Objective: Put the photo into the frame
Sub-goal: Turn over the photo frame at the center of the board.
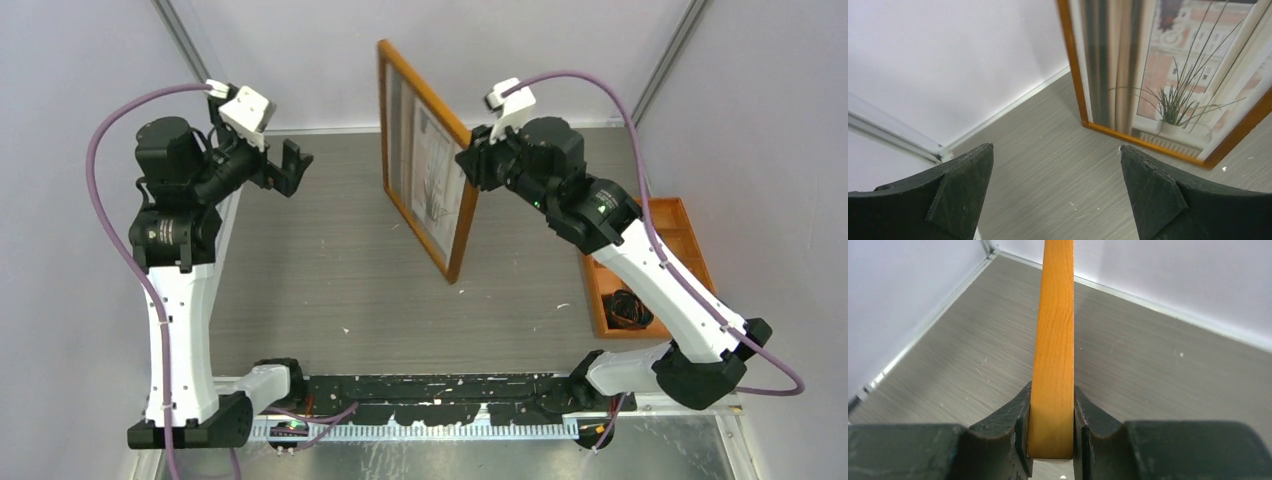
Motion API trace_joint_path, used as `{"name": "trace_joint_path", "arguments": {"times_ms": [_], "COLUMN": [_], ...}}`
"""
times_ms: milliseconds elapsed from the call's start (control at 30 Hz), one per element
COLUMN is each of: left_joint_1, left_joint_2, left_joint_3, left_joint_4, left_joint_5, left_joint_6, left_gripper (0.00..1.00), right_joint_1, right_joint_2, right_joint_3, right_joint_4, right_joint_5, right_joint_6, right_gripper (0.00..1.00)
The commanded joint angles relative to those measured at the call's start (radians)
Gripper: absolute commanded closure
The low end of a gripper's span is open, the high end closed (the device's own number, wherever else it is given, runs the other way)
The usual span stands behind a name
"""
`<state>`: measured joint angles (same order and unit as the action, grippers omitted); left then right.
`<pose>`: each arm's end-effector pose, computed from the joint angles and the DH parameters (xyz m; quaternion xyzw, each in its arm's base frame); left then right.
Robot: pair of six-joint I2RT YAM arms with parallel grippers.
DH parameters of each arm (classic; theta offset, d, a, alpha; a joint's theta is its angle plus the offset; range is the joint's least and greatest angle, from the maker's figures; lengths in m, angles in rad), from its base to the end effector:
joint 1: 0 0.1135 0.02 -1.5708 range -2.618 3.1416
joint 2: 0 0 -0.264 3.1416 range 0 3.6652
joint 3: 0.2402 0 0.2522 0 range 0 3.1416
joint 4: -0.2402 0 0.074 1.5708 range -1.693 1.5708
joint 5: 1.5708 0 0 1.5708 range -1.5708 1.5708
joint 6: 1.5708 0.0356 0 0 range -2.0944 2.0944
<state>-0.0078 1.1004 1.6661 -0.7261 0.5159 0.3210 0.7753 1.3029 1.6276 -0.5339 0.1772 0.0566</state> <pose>0.1785 -0.0190 0.5140 0.2836 0.6993 -0.0941 0.6494 0.1971 0.1844 0.4804 -0.2201 0.7442 0.1904 0.6013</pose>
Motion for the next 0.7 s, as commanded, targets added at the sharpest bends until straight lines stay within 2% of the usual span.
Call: {"name": "trace_joint_path", "arguments": {"times_ms": [0, 133, 333, 667], "left_joint_1": [0.111, 0.131, 0.136, 0.138], "left_joint_2": [0.03, 0.053, 0.057, 0.088], "left_joint_3": [0.017, -0.017, -0.125, -0.215], "left_joint_4": [0.009, -0.031, -0.047, -0.128], "left_joint_5": [0.143, 0.157, 0.093, -0.007], "left_joint_6": [-0.132, -0.11, -0.038, 0.018], "left_gripper": [0.0, 0.01, 0.0, 0.0], "right_joint_1": [-0.116, -0.247, -0.383, -0.414], "right_joint_2": [-0.011, -0.035, -0.133, -0.372], "right_joint_3": [0.045, -0.017, -0.235, -0.699], "right_joint_4": [0.069, 0.09, 0.198, 0.445], "right_joint_5": [-0.101, -0.179, -0.29, -0.269], "right_joint_6": [0.308, 0.416, 0.574, 0.751], "right_gripper": [0.99, 0.99, 0.99, 0.99]}}
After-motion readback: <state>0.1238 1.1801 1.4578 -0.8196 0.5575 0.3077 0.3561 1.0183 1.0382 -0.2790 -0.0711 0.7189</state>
